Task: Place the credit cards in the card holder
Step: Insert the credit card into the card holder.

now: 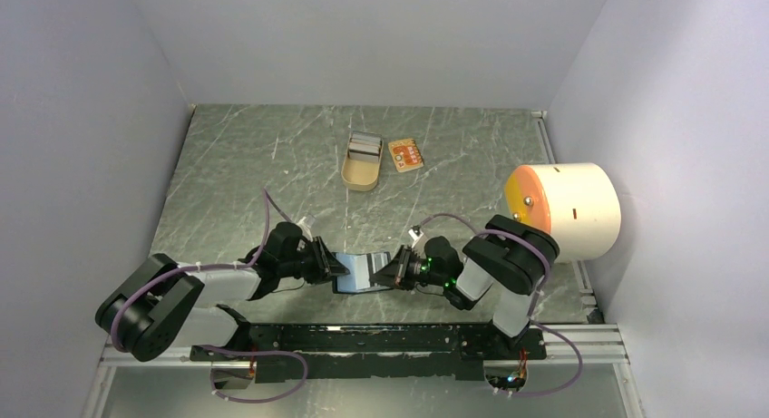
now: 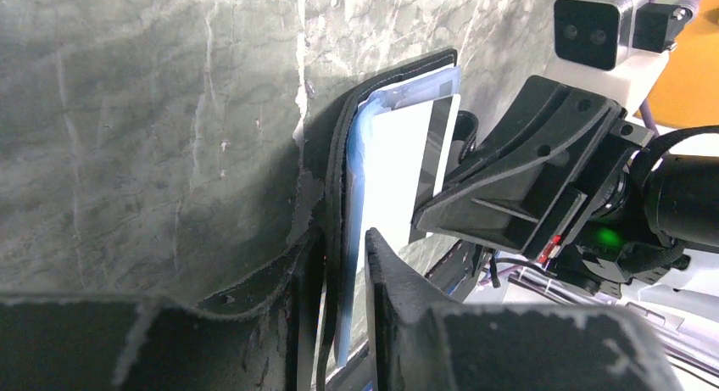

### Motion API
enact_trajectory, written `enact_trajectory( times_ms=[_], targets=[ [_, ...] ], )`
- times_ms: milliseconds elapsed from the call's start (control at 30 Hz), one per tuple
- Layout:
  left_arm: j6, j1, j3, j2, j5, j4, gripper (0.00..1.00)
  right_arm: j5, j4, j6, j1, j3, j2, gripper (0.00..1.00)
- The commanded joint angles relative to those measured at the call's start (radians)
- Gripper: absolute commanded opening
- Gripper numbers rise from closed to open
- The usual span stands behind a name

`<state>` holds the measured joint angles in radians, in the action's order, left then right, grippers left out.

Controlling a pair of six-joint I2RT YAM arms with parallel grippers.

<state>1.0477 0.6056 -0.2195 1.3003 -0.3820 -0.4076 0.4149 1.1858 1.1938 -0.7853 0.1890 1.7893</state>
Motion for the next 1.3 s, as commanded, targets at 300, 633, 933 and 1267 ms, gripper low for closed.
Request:
enact_trajectory(
  times_ms=[300,633,933,1267],
  targets=[
    [0.0,0.001,0.002,0.023,-0.048,-0.076,0.28,-0.016,0.118,0.025,-0.004,-0.007,0.098,0.0],
    [0.007,0.002,0.01,0.059,-0.062,-0.13,0.27,-0.028,0.116,0.044,-0.049,0.005,0.098,0.01],
    [0.008,0.001,0.0,0.052,-0.077,-0.131,0.27,-0.127,-0.355,-0.084,-0.062,0.083,-0.096,0.29],
    [0.018,0.002,0.008,0.082,-0.093,-0.177,0.26,-0.275,-0.771,-0.228,-0.08,0.183,-0.255,0.37]
  ],
)
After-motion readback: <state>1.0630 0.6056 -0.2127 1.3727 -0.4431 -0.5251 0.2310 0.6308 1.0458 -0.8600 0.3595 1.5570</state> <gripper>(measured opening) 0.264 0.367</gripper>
